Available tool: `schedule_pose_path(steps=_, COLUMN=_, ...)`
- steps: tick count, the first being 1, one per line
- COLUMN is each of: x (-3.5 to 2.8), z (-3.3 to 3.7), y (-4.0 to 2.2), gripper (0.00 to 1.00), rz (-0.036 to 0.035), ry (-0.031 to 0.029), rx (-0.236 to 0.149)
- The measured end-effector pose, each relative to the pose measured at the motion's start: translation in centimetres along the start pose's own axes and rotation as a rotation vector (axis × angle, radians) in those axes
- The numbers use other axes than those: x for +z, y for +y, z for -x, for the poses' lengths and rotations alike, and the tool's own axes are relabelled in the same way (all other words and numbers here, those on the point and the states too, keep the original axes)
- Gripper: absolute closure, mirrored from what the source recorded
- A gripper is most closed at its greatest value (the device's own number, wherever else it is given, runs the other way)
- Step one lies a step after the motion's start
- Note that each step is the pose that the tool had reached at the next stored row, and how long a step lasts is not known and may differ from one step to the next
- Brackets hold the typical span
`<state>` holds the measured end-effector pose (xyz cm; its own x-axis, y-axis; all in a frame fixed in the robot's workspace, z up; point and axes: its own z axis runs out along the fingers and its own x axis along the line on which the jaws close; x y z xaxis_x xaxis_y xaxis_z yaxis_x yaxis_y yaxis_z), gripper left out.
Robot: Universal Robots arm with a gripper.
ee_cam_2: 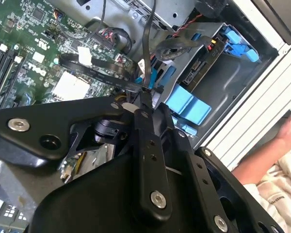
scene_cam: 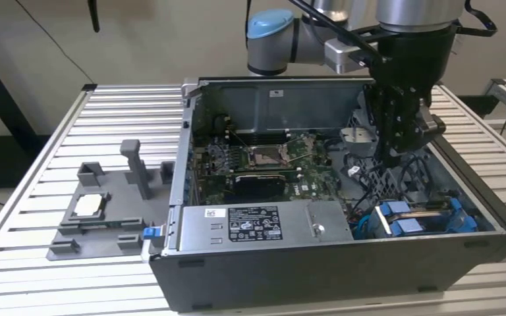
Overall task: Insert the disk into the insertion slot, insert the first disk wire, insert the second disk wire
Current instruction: 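Insert the second disk wire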
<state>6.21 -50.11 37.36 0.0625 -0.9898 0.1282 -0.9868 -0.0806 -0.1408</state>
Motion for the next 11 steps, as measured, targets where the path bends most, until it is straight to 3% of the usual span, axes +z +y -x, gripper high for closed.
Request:
schedule_pose_path(steps=5, x=0.09, z=0.36, y=0.00, gripper=0.75, rz=0.0020, ry=0.0308, rx=-0.005)
schedule_pose_path(steps=7, x=0.14, z=0.55, y=0.01, gripper=0.75, rz=0.0022, ry=0.0354, rx=-0.005)
schedule_pose_path(steps=11, x=0.26, z=0.79, y=0.10, gripper=0.75, rz=0.0011, ry=0.0357, rx=-0.005)
